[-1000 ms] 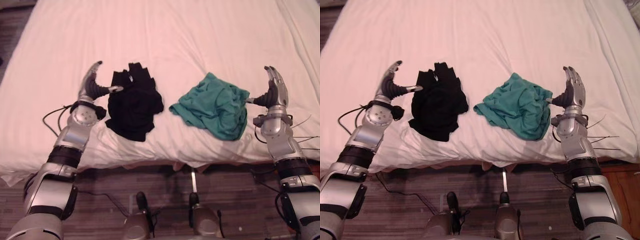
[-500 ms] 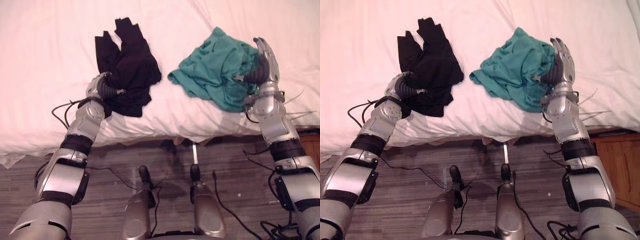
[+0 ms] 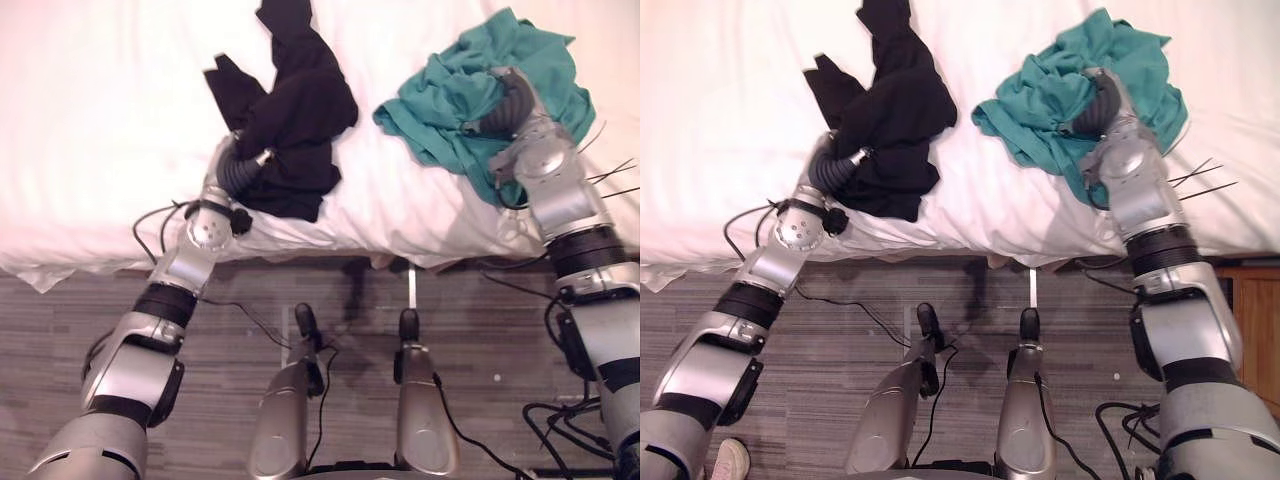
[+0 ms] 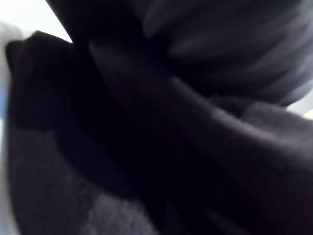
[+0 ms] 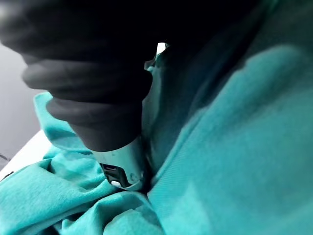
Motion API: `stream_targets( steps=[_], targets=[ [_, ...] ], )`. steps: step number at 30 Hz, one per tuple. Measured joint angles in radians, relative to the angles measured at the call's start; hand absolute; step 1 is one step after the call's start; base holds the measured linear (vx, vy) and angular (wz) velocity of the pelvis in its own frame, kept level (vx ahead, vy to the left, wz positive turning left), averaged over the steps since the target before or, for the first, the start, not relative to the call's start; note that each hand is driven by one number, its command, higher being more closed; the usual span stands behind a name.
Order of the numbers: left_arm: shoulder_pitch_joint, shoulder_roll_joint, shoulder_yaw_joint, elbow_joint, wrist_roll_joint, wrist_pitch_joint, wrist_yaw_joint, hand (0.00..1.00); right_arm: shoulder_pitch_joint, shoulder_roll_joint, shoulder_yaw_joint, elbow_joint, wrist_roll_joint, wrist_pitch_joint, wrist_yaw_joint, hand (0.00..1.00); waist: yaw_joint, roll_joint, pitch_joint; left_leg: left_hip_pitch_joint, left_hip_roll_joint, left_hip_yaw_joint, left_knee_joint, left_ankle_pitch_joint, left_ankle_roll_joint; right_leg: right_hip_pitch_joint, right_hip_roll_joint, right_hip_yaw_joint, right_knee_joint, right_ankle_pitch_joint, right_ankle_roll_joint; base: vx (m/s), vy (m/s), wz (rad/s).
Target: Tidy the bed and pick cloth on bed and put in laundry
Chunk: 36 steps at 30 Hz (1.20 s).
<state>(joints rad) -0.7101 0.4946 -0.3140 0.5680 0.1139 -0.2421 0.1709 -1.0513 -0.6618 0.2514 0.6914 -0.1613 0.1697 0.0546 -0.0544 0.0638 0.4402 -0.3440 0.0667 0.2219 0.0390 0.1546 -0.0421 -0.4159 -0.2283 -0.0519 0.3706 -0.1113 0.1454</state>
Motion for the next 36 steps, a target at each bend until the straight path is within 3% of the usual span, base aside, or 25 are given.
stream_targets(
  steps=[4, 7, 8, 10, 14, 15, 16, 17, 18, 19, 20, 21, 22, 24, 26, 27, 28, 29, 31, 34, 36],
  targets=[
    [0.139, -0.055, 0.011, -0.061, -0.176, -0.042, -0.066, 1.00, 0.103, 0.008, -0.078, 0.068, 0.157, -0.094, 0.061, 1.00, 0.013, -0.001, -0.001, 0.067, 0.004, -0.005, -0.006, -0.001, -0.001, 0.082, 0.002, -0.035, 0.003, -0.032, -0.012, 0.07, -0.066, 0.17],
    [0.371, -0.152, 0.104, -0.152, -0.386, -0.045, -0.147, 1.00, 0.348, 0.099, -0.207, -0.039, 0.386, -0.225, 0.099, 1.00, 0.009, -0.003, -0.002, 0.137, 0.014, -0.015, -0.004, -0.008, -0.011, 0.177, 0.019, -0.056, -0.028, -0.037, -0.020, 0.07, -0.072, 0.01],
    [0.409, -0.176, 0.118, -0.158, -0.412, -0.044, -0.150, 1.00, 0.398, 0.119, -0.215, -0.067, 0.408, -0.243, 0.102, 1.00, 0.010, -0.003, -0.002, 0.152, 0.018, -0.017, -0.004, -0.013, -0.018, 0.193, 0.023, -0.056, -0.032, -0.037, -0.020, 0.08, -0.098, -0.10],
    [0.559, -0.278, 0.157, -0.170, -0.504, -0.036, -0.137, 1.00, 0.617, 0.244, -0.221, -0.180, 0.448, -0.328, 0.123, 1.00, 0.012, -0.012, -0.043, 0.186, 0.028, -0.027, -0.003, -0.024, -0.031, 0.238, 0.036, -0.065, -0.051, -0.048, -0.032, 0.06, -0.080, -0.06],
    [0.705, -0.363, 0.157, -0.172, -0.623, -0.040, -0.081, 1.00, 0.881, 0.384, -0.161, -0.243, 0.423, -0.429, 0.150, 1.00, 0.014, -0.018, -0.107, 0.185, 0.030, -0.100, -0.012, -0.035, -0.040, 0.281, 0.033, -0.158, -0.037, -0.100, -0.032, 0.04, -0.067, 0.48],
    [0.716, -0.368, 0.157, -0.172, -0.637, -0.040, -0.078, 1.00, 0.906, 0.396, -0.144, -0.242, 0.419, -0.434, 0.150, 1.00, 0.016, -0.021, -0.110, 0.185, 0.029, -0.112, -0.015, -0.035, -0.041, 0.291, 0.028, -0.183, -0.029, -0.109, -0.034, -0.03, -0.033, 0.99],
    [0.740, -0.377, 0.158, -0.171, -0.661, -0.043, -0.078, 1.00, 0.950, 0.417, -0.109, -0.242, 0.410, -0.432, 0.148, 1.00, 0.023, -0.026, -0.120, 0.175, 0.021, -0.110, -0.033, -0.050, -0.018, 0.311, 0.014, -0.238, -0.016, -0.124, -0.033, -0.06, -0.040, 1.48],
    [0.766, -0.389, 0.159, -0.164, -0.677, -0.043, -0.083, 1.00, 1.007, 0.444, -0.064, -0.242, 0.382, -0.429, 0.144, 1.00, 0.023, -0.031, -0.137, 0.161, 0.026, -0.063, -0.040, -0.096, 0.075, 0.353, -0.008, -0.342, -0.026, -0.129, -0.033, 0.00, -0.043, 2.51],
    [0.776, -0.404, 0.161, -0.143, -0.682, -0.045, -0.088, 1.00, 1.053, 0.471, -0.029, -0.246, 0.349, -0.426, 0.142, 1.00, 0.023, -0.046, -0.147, 0.146, 0.027, 0.053, -0.003, -0.148, 0.151, 0.421, -0.042, -0.474, -0.063, -0.122, -0.032, 0.03, -0.037, 2.59],
    [0.776, -0.413, 0.165, -0.131, -0.682, -0.047, -0.090, 1.00, 1.062, 0.477, -0.013, -0.245, 0.335, -0.423, 0.142, 1.00, 0.024, -0.048, -0.150, 0.129, 0.033, 0.124, 0.042, -0.144, 0.151, 0.444, -0.055, -0.520, -0.060, -0.123, -0.030, 0.18, -0.012, 2.98],
    [0.799, -0.435, 0.168, -0.108, -0.679, -0.048, -0.087, 1.00, 1.070, 0.476, 0.024, -0.245, 0.305, -0.410, 0.140, 1.00, 0.037, -0.011, -0.172, 0.111, 0.067, 0.298, 0.161, -0.069, 0.209, 0.489, -0.056, -0.634, -0.006, -0.127, -0.033, 0.19, 0.046, 2.95],
    [0.809, -0.451, 0.166, -0.090, -0.667, -0.046, -0.078, 1.00, 1.069, 0.477, 0.035, -0.244, 0.291, -0.399, 0.129, 1.00, 0.036, 0.006, -0.181, 0.115, 0.070, 0.347, 0.168, -0.077, 0.214, 0.500, -0.080, -0.690, 0.109, -0.170, -0.050, 0.20, 0.065, 3.35],
    [0.815, -0.449, 0.176, -0.081, -0.661, -0.048, -0.066, 1.00, 1.059, 0.490, 0.034, -0.238, 0.275, -0.399, 0.121, 1.00, 0.050, -0.002, -0.183, 0.112, 0.047, 0.324, 0.167, -0.077, 0.215, 0.501, -0.075, -0.689, 0.115, -0.221, -0.039, 0.07, 0.060, 2.57],
    [0.815, -0.446, 0.212, -0.037, -0.650, -0.045, -0.039, 1.00, 1.025, 0.509, 0.037, -0.227, 0.265, -0.399, 0.097, 1.00, 0.070, -0.029, -0.183, 0.116, -0.019, 0.269, 0.174, -0.083, 0.218, 0.532, -0.101, -0.719, 0.098, -0.248, -0.027, 0.03, -0.012, 2.32],
    [0.855, -0.437, 0.224, -0.028, -0.646, -0.039, -0.031, 1.00, 1.007, 0.500, 0.038, -0.219, 0.264, -0.400, 0.069, 1.00, 0.095, -0.026, -0.187, 0.136, -0.036, 0.267, 0.189, -0.149, 0.204, 0.585, -0.120, -0.777, 0.190, -0.255, -0.034, 0.03, 0.039, 1.76],
    [0.879, -0.426, 0.230, -0.022, -0.637, -0.029, -0.033, 1.00, 1.009, 0.499, 0.034, -0.215, 0.267, -0.400, 0.046, 1.00, 0.109, -0.042, -0.192, 0.145, -0.069, 0.229, 0.187, -0.167, 0.192, 0.581, -0.158, -0.762, 0.303, -0.265, -0.101, 0.00, 0.057, 1.45],
    [0.904, -0.410, 0.233, -0.014, -0.615, -0.010, -0.037, 1.00, 1.032, 0.496, 0.029, -0.215, 0.270, -0.400, 0.013, 1.00, 0.101, -0.057, -0.194, 0.159, -0.105, 0.142, 0.176, -0.168, 0.194, 0.507, -0.186, -0.637, 0.489, -0.209, -0.265, 0.01, 0.036, 1.59],
    [0.908, -0.410, 0.232, -0.011, -0.608, -0.005, -0.039, 1.00, 1.045, 0.498, 0.021, -0.215, 0.272, -0.400, 0.003, 1.00, 0.095, -0.060, -0.195, 0.162, -0.114, 0.110, 0.168, -0.163, 0.191, 0.472, -0.162, -0.561, 0.523, -0.211, -0.262, 0.09, -0.011, 2.01],
    [0.903, -0.381, 0.227, 0.007, -0.600, 0.009, -0.070, 1.00, 1.124, 0.529, -0.008, -0.217, 0.309, -0.400, -0.047, 1.00, 0.059, -0.078, -0.196, 0.233, -0.160, -0.024, 0.065, -0.150, 0.172, 0.372, -0.011, -0.280, 0.475, -0.274, -0.147, 0.15, -0.050, 2.13],
    [0.899, -0.373, 0.220, 0.009, -0.591, 0.011, -0.087, 1.00, 1.190, 0.546, -0.035, -0.218, 0.318, -0.401, -0.073, 1.00, 0.027, -0.093, -0.207, 0.283, -0.191, -0.074, 0.006, -0.128, 0.153, 0.311, 0.042, -0.135, 0.338, -0.281, -0.109, 0.13, -0.090, 1.87],
    [0.888, -0.371, 0.193, 0.024, -0.591, 0.010, -0.118, 1.00, 1.200, 0.568, -0.081, -0.218, 0.339, -0.411, -0.092, 1.00, 0.017, -0.100, -0.210, 0.306, -0.217, -0.102, -0.021, -0.102, 0.121, 0.271, 0.067, -0.016, 0.124, -0.222, -0.055, 0.09, -0.105, 1.51]
  ],
)
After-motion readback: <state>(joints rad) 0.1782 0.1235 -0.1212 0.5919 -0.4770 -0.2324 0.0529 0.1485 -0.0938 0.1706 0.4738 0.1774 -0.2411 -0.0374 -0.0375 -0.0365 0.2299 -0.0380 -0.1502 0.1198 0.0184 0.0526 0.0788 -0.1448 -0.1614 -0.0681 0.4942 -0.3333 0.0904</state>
